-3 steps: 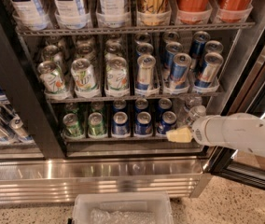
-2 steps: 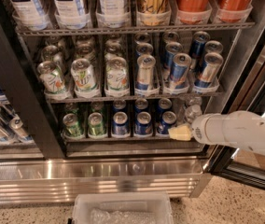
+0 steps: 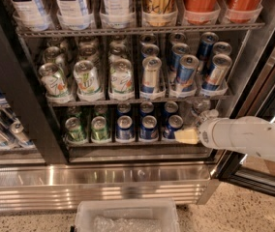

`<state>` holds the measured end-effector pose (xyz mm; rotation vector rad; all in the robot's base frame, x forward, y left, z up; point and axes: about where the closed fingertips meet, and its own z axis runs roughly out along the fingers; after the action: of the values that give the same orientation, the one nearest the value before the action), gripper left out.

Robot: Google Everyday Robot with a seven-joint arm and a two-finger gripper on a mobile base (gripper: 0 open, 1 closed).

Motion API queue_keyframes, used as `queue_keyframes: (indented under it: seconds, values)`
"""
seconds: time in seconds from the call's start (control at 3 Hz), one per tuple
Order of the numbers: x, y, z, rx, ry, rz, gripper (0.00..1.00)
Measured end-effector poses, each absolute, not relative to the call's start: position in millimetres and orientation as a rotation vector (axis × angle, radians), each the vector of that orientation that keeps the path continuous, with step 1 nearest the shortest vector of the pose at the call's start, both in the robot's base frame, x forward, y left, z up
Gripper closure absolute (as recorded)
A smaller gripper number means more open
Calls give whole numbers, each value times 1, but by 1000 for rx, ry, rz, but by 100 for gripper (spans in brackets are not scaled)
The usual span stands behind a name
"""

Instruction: Pick water bottle from bottom shelf of fridge

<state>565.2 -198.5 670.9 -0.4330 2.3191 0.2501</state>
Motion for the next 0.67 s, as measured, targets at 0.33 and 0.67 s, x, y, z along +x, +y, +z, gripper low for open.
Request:
queue_keyframes:
  seconds: [0.33,0.67]
  values:
    - [565,-199,673,-433,2320,250,17]
    - [564,-200,671,-422,2328,251,23]
